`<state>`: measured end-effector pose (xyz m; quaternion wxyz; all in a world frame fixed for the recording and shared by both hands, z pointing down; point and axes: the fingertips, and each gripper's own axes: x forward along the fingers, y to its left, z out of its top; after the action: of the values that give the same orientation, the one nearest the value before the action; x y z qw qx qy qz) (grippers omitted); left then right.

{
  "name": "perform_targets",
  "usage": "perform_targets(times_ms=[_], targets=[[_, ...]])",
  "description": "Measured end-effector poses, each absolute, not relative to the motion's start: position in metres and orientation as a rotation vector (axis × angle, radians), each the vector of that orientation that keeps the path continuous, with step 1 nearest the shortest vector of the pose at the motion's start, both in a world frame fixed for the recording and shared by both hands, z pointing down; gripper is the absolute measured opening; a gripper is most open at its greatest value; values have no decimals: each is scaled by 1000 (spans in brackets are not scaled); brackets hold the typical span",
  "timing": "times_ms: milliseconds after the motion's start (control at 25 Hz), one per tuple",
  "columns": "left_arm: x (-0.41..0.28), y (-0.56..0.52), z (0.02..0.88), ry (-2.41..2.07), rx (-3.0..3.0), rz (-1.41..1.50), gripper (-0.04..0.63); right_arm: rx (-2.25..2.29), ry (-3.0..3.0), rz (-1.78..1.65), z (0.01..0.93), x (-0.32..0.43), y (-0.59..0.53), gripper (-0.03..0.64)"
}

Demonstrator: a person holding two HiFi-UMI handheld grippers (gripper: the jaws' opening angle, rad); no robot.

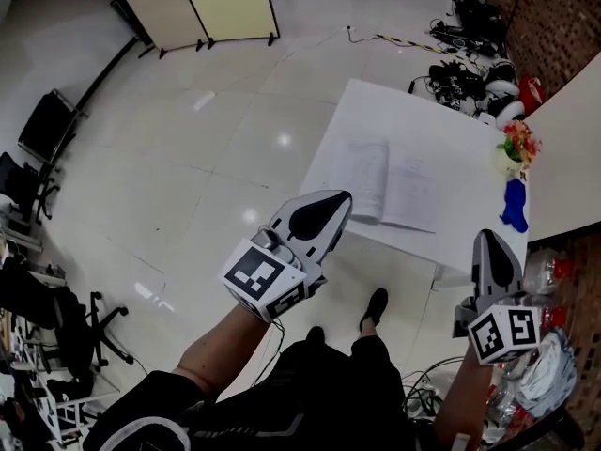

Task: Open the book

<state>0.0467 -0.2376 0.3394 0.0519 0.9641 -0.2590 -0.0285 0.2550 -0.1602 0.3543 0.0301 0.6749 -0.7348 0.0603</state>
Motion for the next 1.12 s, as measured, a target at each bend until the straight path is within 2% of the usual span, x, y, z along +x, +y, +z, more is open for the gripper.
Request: perform_targets(times_ms=[320, 880, 1120], targets=[[13, -156, 333, -761, 2892, -93, -2, 2030, -2312, 178, 334, 207, -82, 9], [61, 42, 316, -950, 2888, -85, -3, 1810, -2458, 73, 329, 241, 97, 8], [40, 108, 301, -994, 2900, -63, -2, 1790, -2510, 95, 322, 221, 147, 8]])
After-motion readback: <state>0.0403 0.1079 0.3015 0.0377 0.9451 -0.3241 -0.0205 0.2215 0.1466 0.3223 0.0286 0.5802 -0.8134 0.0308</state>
